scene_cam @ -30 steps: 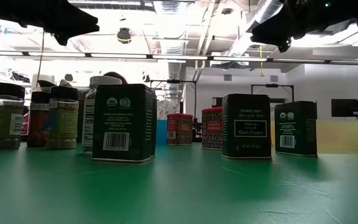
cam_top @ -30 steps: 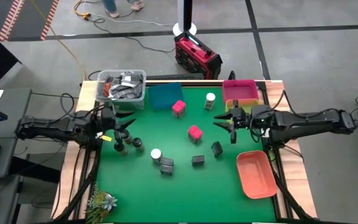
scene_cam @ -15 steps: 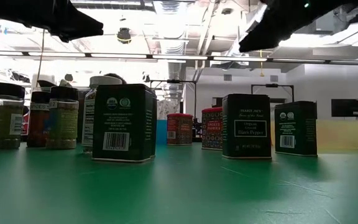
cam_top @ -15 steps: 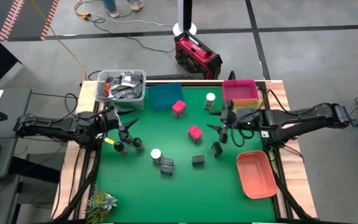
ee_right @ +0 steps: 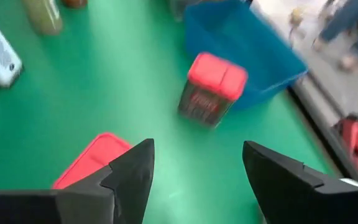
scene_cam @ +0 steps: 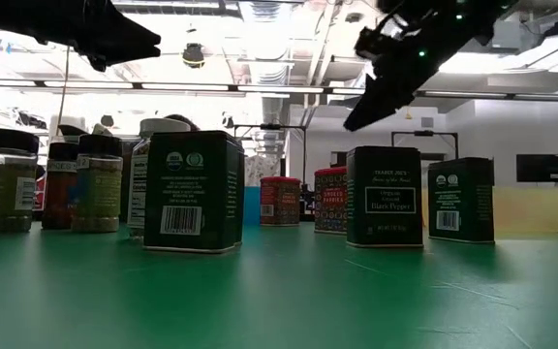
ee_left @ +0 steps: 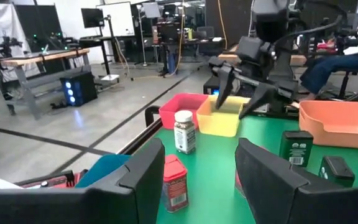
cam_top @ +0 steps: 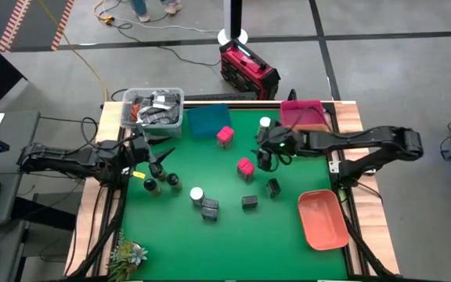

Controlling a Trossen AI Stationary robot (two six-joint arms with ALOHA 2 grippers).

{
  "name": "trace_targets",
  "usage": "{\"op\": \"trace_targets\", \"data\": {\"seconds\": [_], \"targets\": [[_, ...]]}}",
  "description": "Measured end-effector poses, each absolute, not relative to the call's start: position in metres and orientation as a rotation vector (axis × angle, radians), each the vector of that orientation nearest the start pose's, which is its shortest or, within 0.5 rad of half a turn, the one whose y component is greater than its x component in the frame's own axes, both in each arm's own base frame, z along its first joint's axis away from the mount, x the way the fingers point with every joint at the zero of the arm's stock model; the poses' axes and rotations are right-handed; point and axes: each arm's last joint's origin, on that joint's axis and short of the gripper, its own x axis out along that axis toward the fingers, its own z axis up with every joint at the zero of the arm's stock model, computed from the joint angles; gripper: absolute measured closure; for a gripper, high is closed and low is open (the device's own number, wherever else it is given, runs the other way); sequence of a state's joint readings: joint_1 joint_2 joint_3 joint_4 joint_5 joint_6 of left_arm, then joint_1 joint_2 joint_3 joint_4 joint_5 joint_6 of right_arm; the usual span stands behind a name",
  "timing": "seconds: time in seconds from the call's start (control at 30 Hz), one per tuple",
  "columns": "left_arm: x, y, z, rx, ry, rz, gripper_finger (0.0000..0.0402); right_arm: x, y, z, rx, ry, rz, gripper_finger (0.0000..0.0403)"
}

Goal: Sort spices by type
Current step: Put the red seasoning from the middle into the red bin

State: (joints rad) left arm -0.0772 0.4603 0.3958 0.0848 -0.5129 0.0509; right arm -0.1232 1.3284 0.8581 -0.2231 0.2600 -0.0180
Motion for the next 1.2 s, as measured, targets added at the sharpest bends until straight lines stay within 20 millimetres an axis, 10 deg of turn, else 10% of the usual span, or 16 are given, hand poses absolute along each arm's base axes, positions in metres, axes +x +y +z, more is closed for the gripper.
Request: {"op": "trace_targets", "data": {"seconds": [0.5,1.2], "targets": [[0.125,0.005,0.267,0.022,-0.02,0.436,0.0213,0.334,0.005,0.25,0.072,1.044,-0.385,0.0127],[0.125,0.005,0.267,0.097,0.004,0.437,0.0213,0.358,0.002,0.233,0.238,1.187,-0.503,0.0126]]}}
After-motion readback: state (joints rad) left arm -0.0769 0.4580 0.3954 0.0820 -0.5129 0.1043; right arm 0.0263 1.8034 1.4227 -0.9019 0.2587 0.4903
